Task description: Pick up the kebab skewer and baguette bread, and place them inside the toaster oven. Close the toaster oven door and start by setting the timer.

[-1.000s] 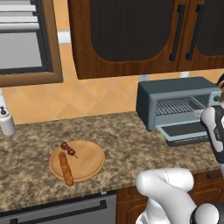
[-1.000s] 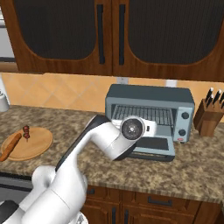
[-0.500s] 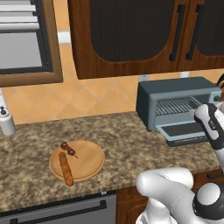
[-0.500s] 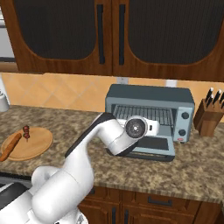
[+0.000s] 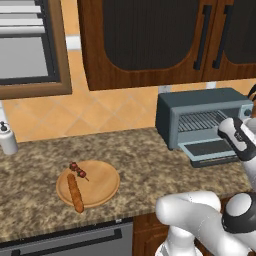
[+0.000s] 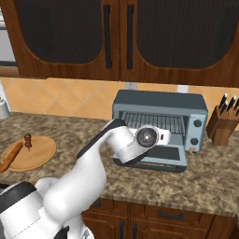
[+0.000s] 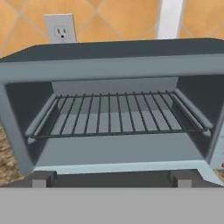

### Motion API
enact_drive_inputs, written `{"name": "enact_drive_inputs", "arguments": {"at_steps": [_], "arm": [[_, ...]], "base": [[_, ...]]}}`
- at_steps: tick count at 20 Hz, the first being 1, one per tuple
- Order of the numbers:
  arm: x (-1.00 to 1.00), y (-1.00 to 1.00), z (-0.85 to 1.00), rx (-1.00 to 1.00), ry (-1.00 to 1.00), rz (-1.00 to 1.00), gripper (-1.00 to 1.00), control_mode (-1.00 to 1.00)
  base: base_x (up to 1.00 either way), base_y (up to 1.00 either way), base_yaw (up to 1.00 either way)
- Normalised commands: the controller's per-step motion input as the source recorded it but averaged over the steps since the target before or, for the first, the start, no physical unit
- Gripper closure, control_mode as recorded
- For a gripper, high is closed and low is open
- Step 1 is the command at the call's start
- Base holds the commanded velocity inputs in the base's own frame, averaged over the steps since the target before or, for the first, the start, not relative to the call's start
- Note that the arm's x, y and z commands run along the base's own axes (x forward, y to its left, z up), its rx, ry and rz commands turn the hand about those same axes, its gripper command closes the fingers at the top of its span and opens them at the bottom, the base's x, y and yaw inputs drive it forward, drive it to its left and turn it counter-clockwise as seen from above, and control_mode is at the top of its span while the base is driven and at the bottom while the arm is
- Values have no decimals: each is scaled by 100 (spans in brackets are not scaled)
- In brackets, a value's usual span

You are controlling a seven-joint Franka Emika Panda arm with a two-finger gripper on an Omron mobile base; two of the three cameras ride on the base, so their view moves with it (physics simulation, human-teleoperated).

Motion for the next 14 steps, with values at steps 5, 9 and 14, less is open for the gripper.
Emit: {"name": "enact_drive_inputs", "arguments": {"at_steps": [5, 9, 14], "arm": [[26, -1, -13, 0, 0, 0, -100, -100], [20, -9, -10, 0, -1, 0, -100, -100], [21, -1, -11, 0, -10, 0, -100, -100]], "base": [[0, 0, 0], [0, 0, 0], [0, 0, 0]]}}
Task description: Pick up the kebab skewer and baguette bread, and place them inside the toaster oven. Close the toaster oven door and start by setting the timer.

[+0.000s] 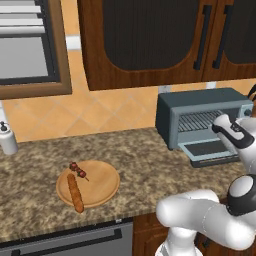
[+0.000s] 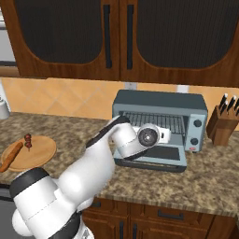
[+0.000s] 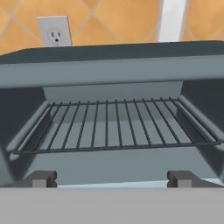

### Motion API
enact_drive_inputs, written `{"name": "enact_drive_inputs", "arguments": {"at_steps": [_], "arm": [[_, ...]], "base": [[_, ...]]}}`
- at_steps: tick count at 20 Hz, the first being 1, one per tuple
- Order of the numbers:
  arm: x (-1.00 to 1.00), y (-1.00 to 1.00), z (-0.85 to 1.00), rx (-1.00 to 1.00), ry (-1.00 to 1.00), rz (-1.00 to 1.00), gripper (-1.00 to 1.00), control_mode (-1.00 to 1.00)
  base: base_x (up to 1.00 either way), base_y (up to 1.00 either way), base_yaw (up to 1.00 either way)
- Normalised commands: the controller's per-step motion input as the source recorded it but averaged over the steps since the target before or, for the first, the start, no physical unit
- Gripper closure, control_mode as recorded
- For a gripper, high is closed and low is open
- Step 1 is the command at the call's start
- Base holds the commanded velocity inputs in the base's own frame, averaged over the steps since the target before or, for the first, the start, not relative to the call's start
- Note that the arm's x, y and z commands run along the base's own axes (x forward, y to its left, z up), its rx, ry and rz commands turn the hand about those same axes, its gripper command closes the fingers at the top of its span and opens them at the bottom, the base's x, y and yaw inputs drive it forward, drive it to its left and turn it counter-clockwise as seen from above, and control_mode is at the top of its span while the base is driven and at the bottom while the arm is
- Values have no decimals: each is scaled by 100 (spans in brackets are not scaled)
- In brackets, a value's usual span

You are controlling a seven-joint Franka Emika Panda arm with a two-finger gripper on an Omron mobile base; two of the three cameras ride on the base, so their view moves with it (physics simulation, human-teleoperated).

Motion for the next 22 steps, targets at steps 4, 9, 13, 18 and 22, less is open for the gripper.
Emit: {"name": "enact_drive_inputs", "arguments": {"at_steps": [4, 9, 13, 18, 22], "arm": [[0, 0, -1, 0, -27, 0, -100, -100], [25, 1, 0, 0, -13, 0, -100, -100], [34, 0, 0, 0, 0, 0, -100, -100], [27, -1, 0, 0, 0, 0, -100, -100], [29, -10, 0, 0, 0, 0, -100, -100]], "base": [[0, 0, 0], [0, 0, 0], [0, 0, 0], [0, 0, 0], [0, 0, 0]]}}
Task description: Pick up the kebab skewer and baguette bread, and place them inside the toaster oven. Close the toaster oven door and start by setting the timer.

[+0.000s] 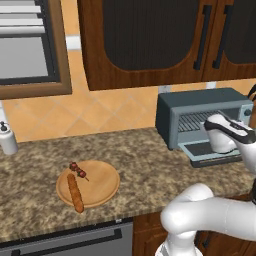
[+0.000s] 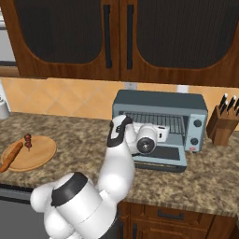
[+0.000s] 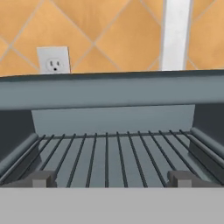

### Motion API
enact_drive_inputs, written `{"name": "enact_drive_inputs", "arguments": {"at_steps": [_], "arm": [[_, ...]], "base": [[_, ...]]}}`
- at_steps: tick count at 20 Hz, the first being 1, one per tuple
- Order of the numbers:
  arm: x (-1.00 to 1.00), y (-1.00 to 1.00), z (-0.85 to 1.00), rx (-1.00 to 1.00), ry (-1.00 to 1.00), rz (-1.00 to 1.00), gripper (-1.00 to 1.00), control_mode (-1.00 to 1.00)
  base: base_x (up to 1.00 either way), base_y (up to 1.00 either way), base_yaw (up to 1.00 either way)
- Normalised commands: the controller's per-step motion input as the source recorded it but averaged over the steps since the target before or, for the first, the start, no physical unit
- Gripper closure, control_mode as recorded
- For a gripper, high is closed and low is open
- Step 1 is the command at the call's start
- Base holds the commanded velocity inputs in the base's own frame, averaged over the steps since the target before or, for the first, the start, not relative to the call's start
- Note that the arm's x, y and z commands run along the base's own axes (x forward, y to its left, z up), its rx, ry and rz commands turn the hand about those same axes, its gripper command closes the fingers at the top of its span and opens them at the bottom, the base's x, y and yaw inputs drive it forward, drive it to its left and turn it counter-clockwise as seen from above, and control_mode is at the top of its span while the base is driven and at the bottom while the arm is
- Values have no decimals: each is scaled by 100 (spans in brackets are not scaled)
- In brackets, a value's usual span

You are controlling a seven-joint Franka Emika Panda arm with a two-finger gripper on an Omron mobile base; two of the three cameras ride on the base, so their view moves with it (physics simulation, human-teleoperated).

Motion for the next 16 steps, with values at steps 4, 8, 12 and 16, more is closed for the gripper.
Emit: {"name": "enact_drive_inputs", "arguments": {"at_steps": [4, 8, 12, 16], "arm": [[18, -6, 0, 0, 3, 0, -100, -100], [23, 0, 0, 0, 7, 0, -100, -100], [38, 0, 0, 0, 5, 0, -100, -100], [16, 0, -5, 0, 7, 0, -100, -100]], "base": [[0, 0, 0], [0, 0, 0], [0, 0, 0], [0, 0, 0]]}}
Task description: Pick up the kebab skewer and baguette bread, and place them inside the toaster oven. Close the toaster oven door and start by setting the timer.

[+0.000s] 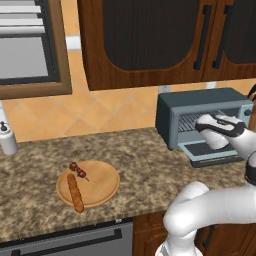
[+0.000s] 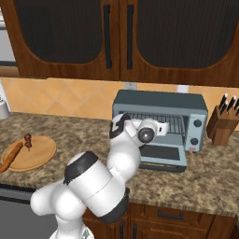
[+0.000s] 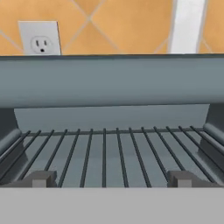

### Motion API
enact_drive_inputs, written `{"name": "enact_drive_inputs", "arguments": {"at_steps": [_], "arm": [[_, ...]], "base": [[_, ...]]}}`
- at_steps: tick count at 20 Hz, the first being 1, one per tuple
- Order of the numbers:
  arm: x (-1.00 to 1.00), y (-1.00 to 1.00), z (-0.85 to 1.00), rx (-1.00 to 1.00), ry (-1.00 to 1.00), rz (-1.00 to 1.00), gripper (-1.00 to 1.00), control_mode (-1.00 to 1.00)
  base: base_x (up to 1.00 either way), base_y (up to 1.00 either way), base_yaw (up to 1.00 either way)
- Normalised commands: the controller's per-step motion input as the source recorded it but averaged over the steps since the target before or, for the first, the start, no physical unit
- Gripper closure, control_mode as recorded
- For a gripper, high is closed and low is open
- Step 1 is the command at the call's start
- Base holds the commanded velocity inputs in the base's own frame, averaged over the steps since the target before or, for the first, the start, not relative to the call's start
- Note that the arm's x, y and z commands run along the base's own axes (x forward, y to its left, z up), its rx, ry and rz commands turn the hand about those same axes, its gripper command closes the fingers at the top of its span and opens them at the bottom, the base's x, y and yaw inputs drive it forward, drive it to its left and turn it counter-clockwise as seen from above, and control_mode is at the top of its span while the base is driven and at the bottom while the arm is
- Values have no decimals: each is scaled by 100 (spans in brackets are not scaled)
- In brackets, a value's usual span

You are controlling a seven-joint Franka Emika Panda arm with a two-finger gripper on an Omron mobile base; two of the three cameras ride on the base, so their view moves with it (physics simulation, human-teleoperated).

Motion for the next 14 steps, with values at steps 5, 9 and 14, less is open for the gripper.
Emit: {"name": "enact_drive_inputs", "arguments": {"at_steps": [5, 9, 14], "arm": [[0, 0, -30, 0, 9, 0, -100, -100], [-1, 0, -32, 0, 9, 0, -100, -100], [-39, 0, -57, 0, 13, 0, -100, -100]], "base": [[0, 0, 0], [0, 0, 0], [0, 0, 0]]}}
